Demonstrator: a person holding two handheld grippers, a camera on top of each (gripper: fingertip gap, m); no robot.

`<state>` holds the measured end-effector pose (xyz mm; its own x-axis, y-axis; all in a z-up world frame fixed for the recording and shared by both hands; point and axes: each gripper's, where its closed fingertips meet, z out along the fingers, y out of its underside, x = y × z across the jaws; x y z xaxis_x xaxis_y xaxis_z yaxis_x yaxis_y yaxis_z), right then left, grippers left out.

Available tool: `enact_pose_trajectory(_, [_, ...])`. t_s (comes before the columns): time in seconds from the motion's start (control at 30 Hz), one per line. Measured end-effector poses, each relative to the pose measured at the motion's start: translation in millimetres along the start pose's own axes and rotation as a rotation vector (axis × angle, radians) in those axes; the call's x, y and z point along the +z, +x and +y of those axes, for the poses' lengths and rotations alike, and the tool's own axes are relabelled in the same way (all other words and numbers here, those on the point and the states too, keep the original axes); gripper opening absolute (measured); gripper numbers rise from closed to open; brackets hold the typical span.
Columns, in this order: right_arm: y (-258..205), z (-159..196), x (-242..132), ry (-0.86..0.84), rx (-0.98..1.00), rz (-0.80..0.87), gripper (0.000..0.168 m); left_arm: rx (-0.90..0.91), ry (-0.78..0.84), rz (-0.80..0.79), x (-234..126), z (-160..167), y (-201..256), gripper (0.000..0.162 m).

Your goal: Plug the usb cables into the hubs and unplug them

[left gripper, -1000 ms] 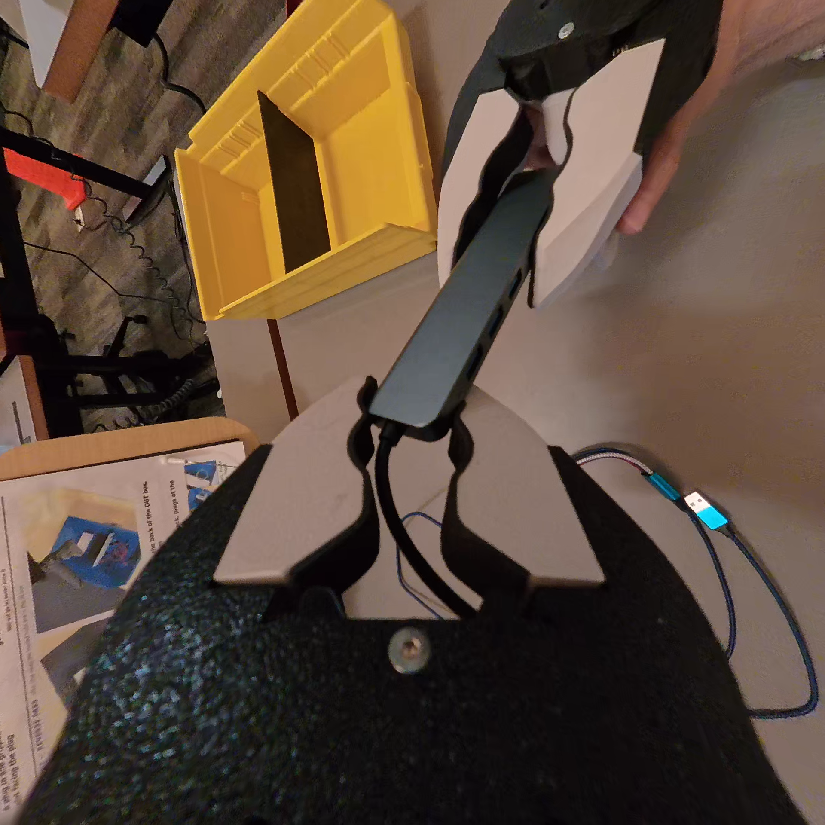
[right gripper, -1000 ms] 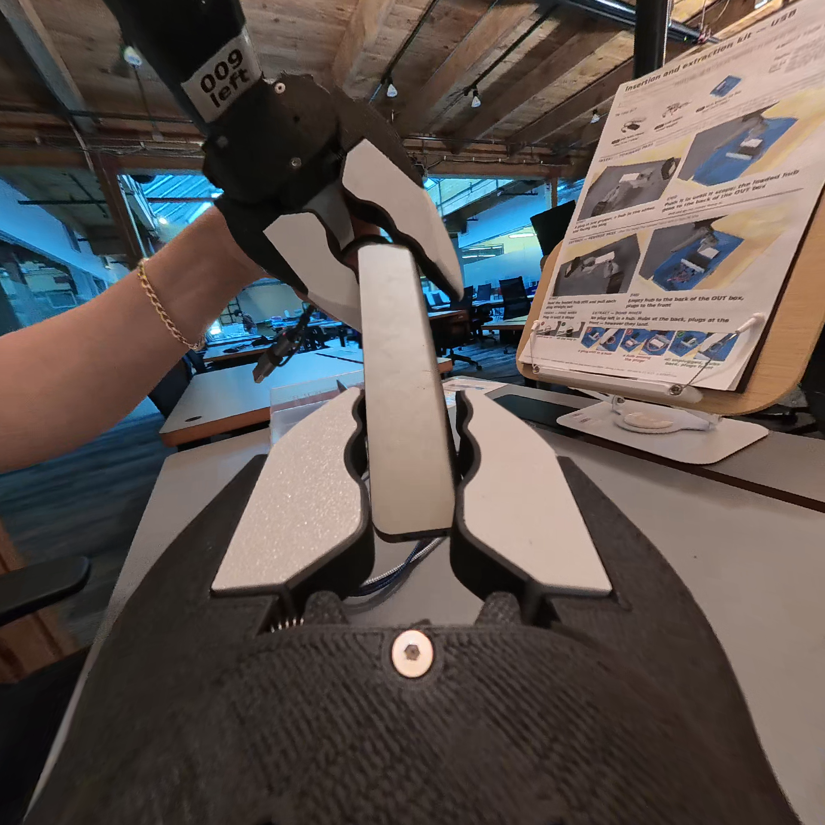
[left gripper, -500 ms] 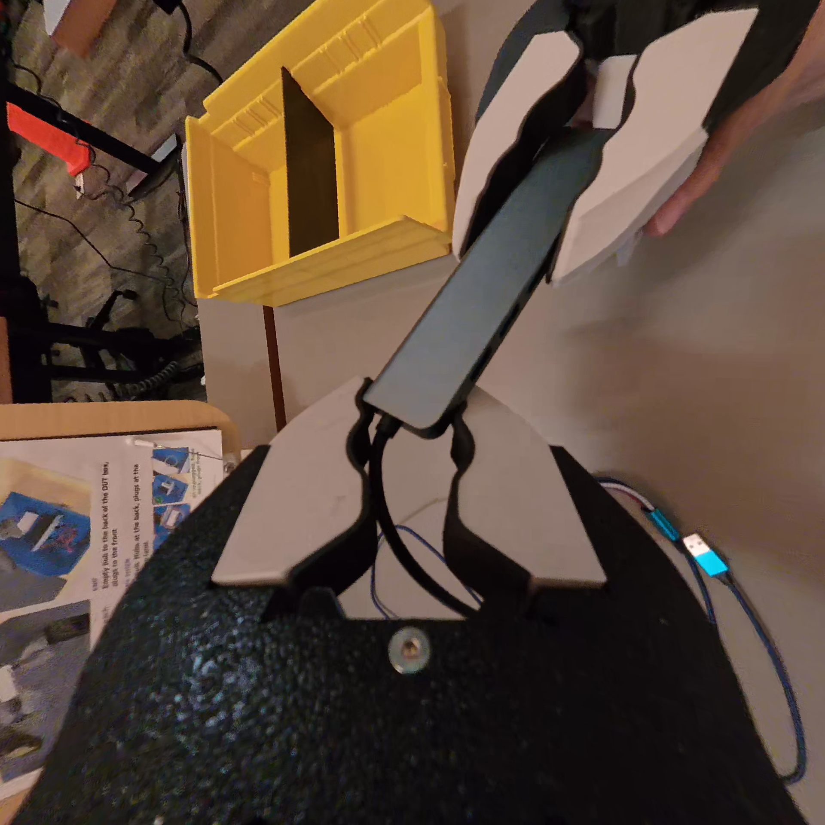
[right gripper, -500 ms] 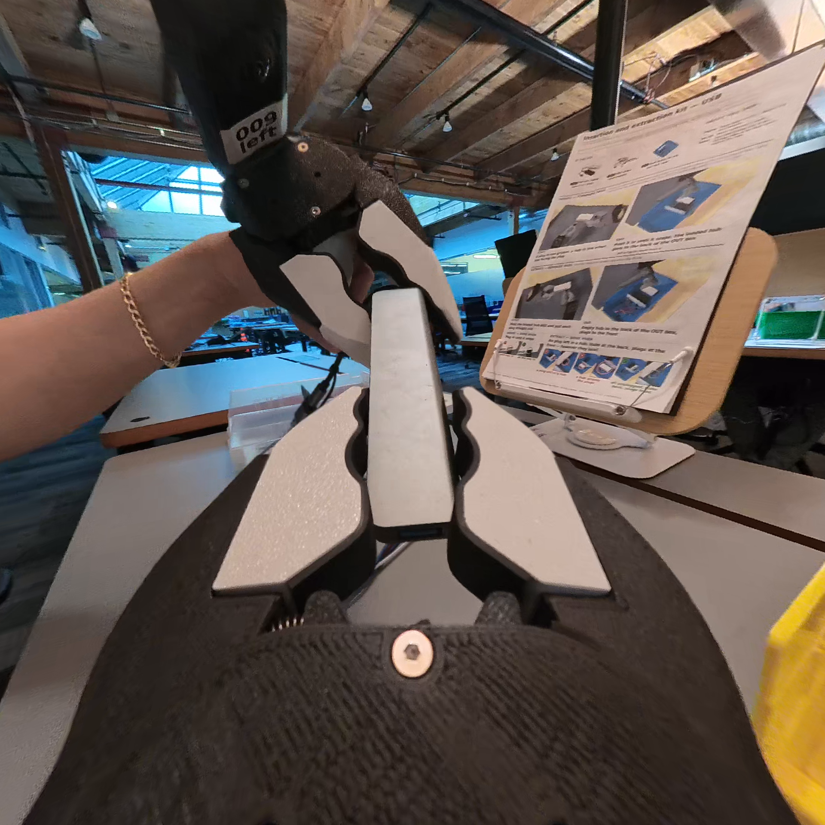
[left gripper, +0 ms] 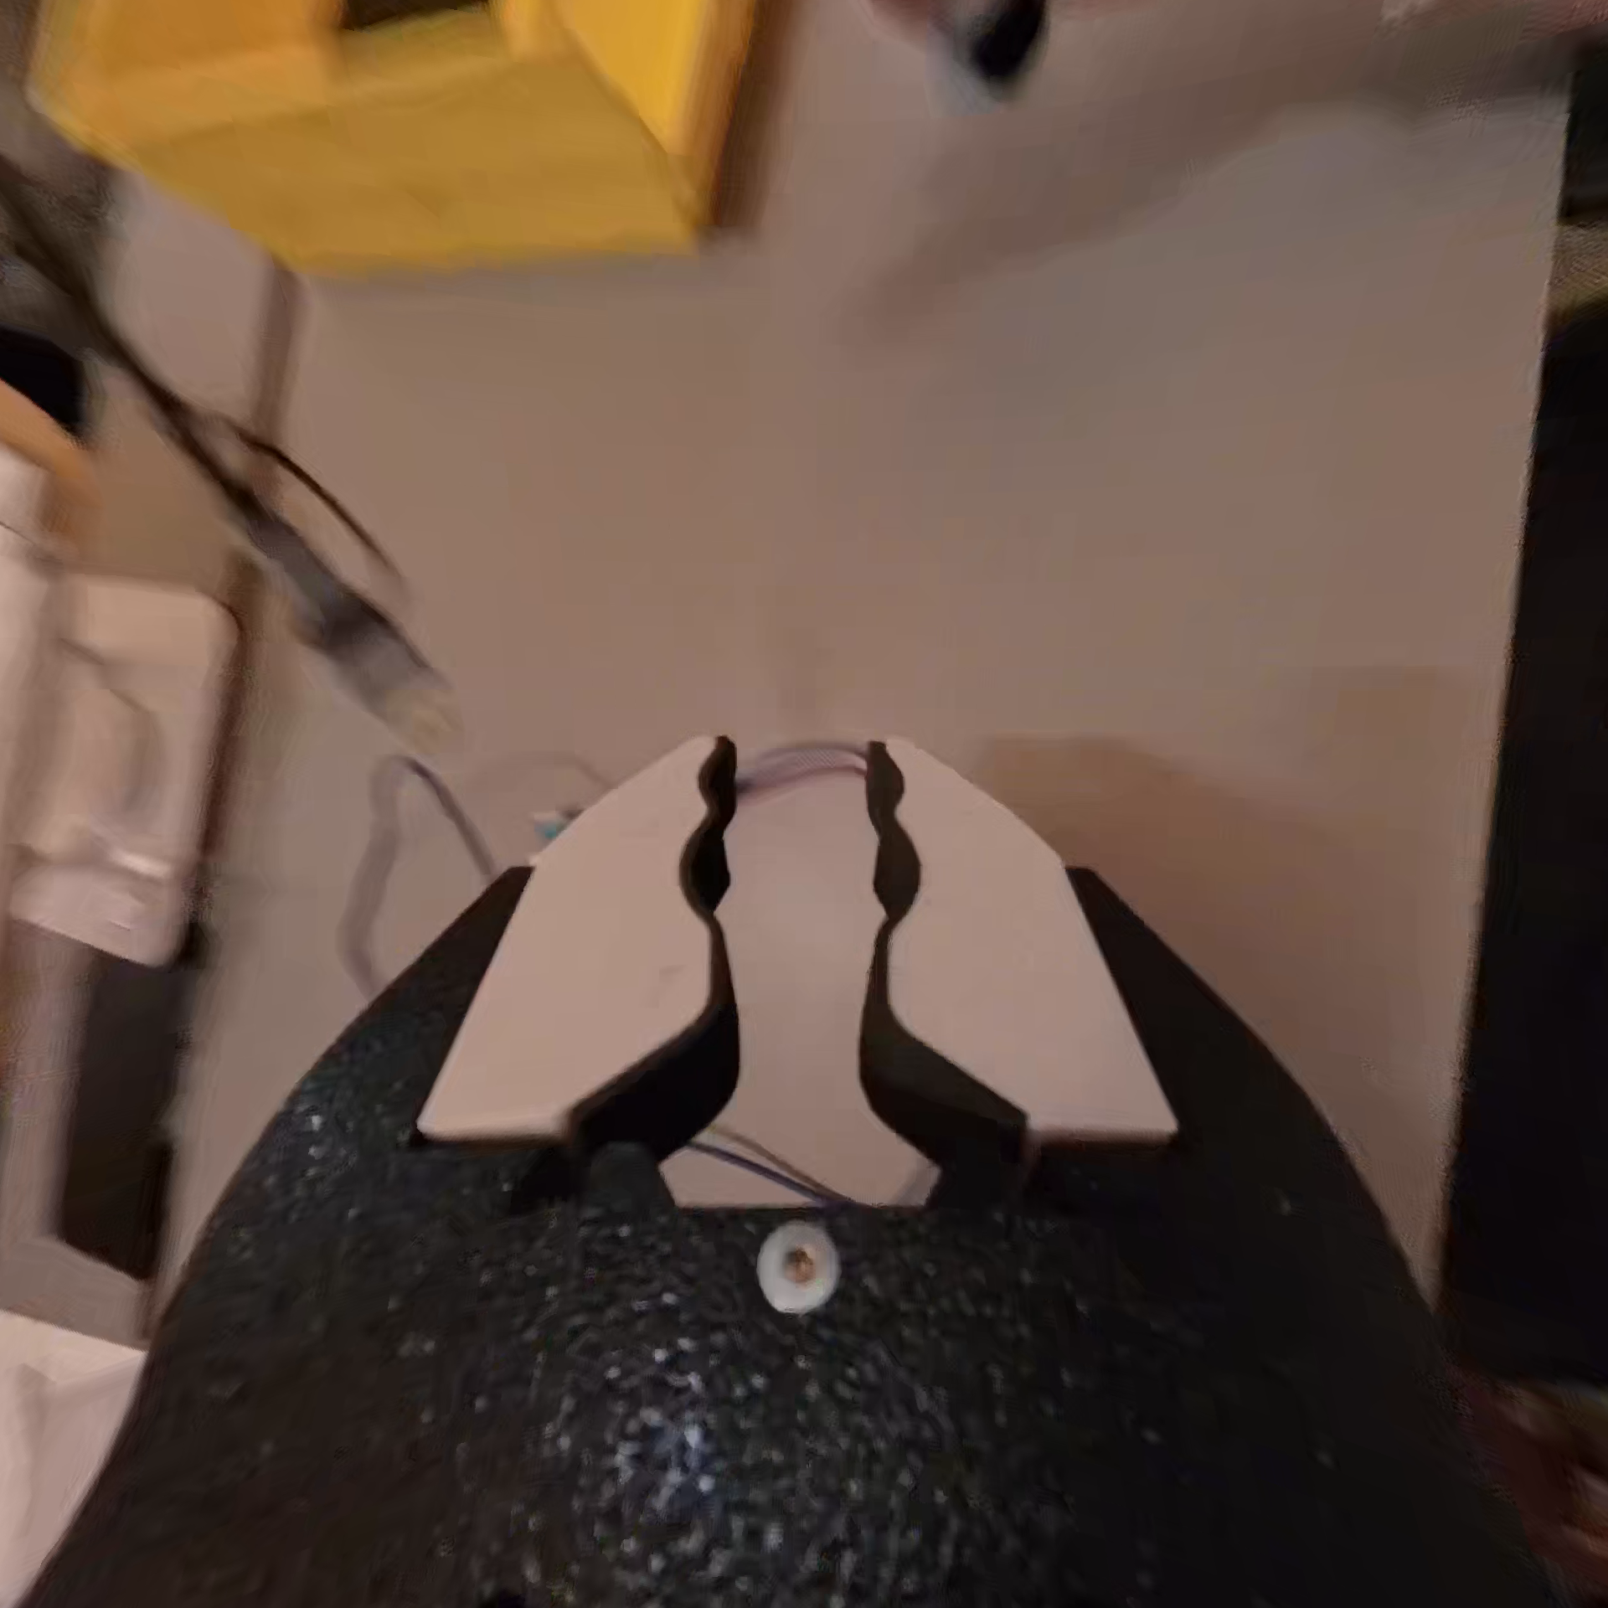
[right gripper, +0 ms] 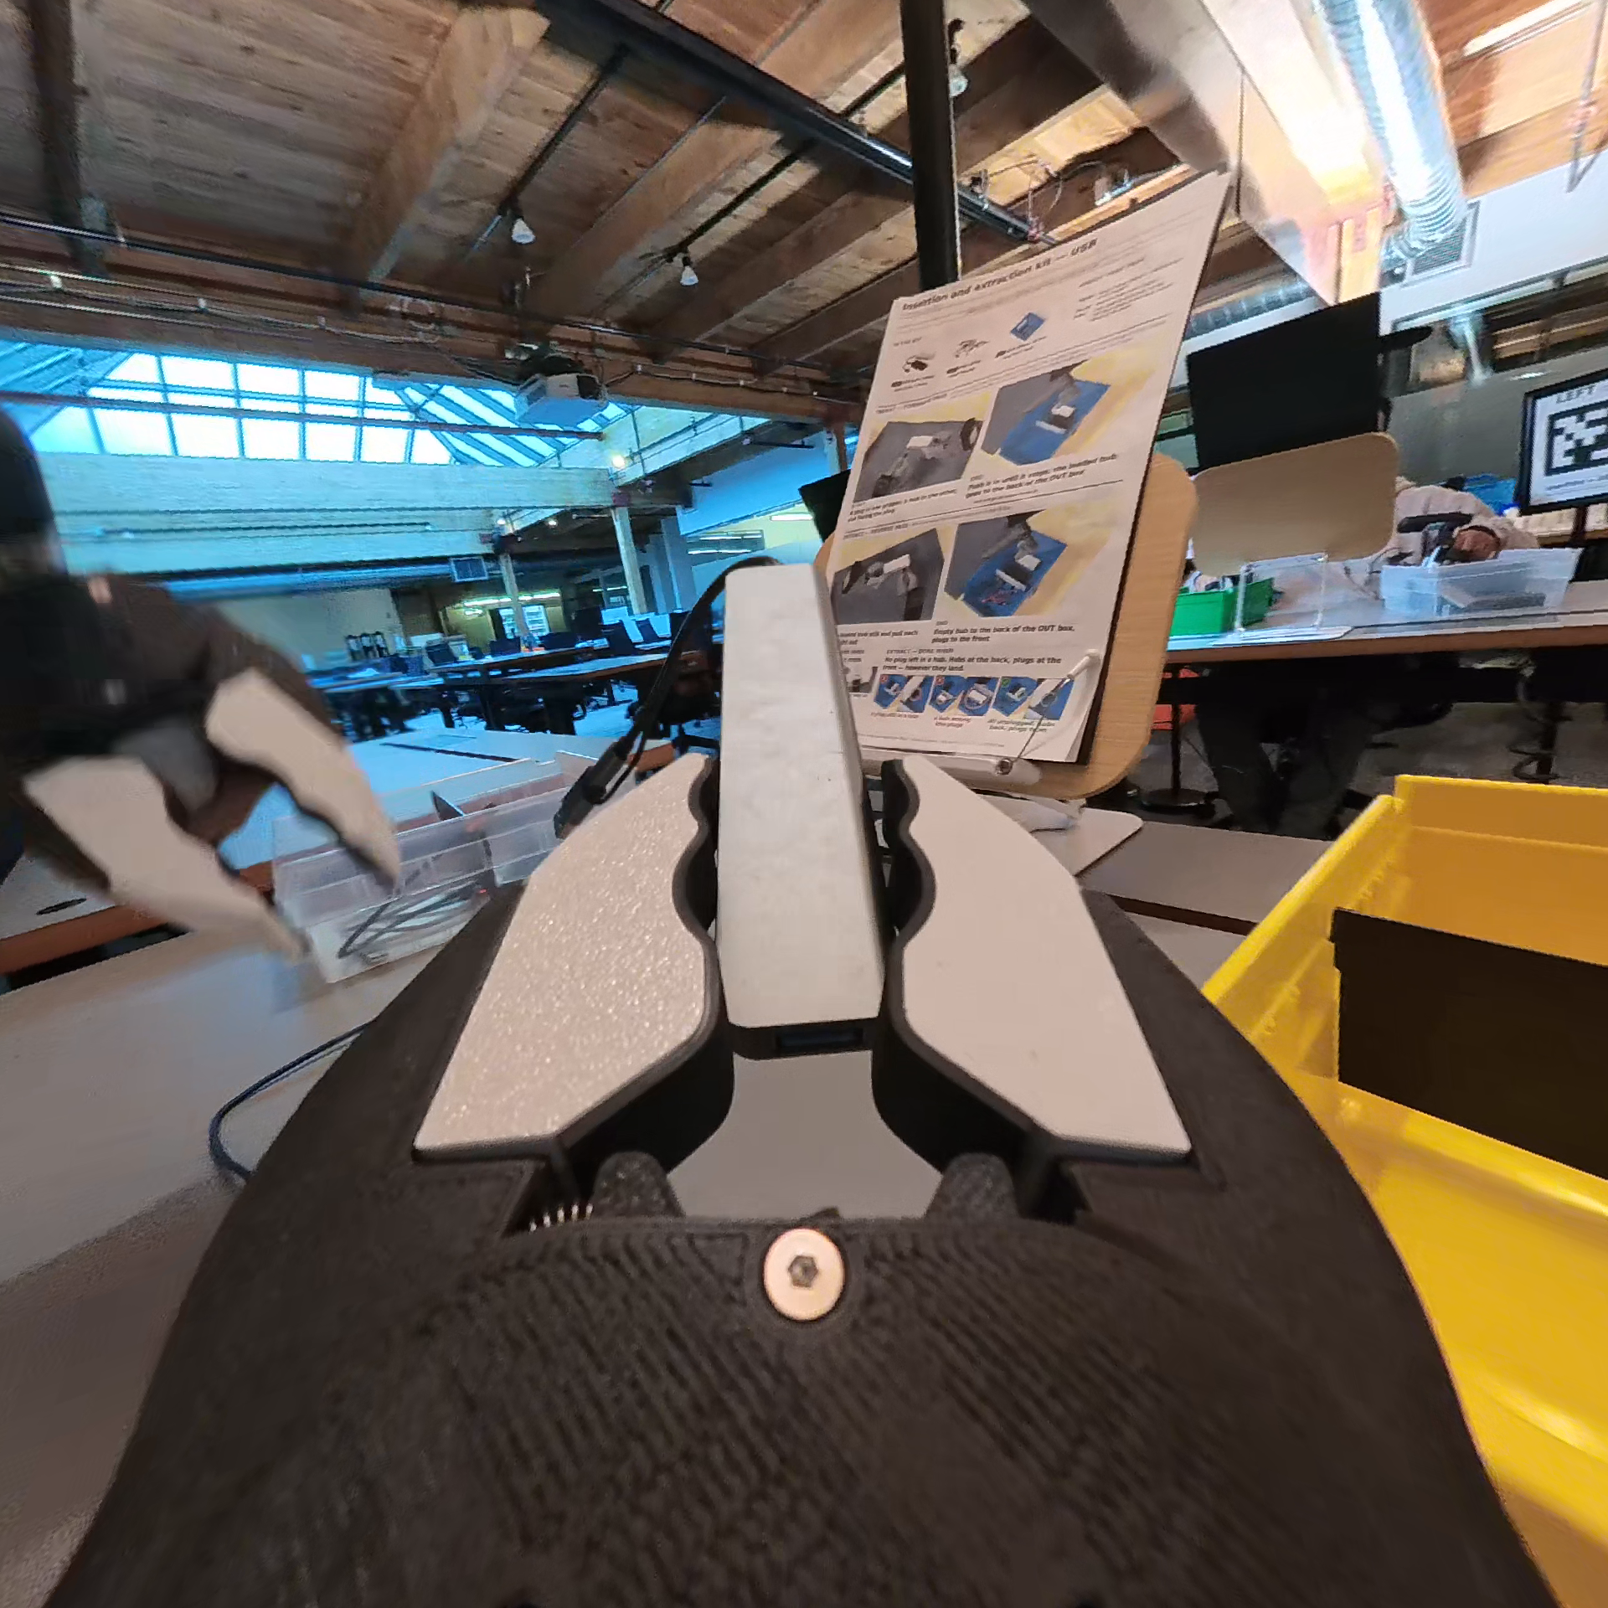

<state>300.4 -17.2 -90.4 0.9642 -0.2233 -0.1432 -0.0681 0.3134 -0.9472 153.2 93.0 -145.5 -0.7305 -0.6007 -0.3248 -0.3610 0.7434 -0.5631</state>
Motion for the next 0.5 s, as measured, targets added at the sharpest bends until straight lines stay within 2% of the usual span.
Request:
enact_pose_trajectory(0.13, [-4, 1, 2, -0.003, -0.003, -0.02, 0.036, -0.167, -0.194, 0.135, 26, 79, 66, 0.022])
enact_pose_trajectory(0.23, [-11, 3, 5, -0.006, 0.0, -0.038, 0.036, -0.257, -0.269, 0.151, 36, 111, 89, 0.025])
enact_pose_trajectory(0.33, [-18, 6, 9, -0.004, 0.019, -0.06, 0.036, -0.349, -0.295, 0.102, 47, 128, 88, 0.026])
enact_pose_trajectory(0.4, [-23, 8, 11, -0.016, 0.018, -0.077, 0.036, -0.466, -0.228, 0.096, 54, 124, 85, 0.021])
enact_pose_trajectory(0.47, [-25, 10, 12, -0.025, 0.001, -0.075, 0.036, -0.588, -0.142, 0.113, 61, 119, 82, 0.007])
enact_pose_trajectory(0.5, [-26, 10, 13, -0.03, -0.006, -0.077, 0.036, -0.636, -0.104, 0.12, 63, 117, 80, 0.006])
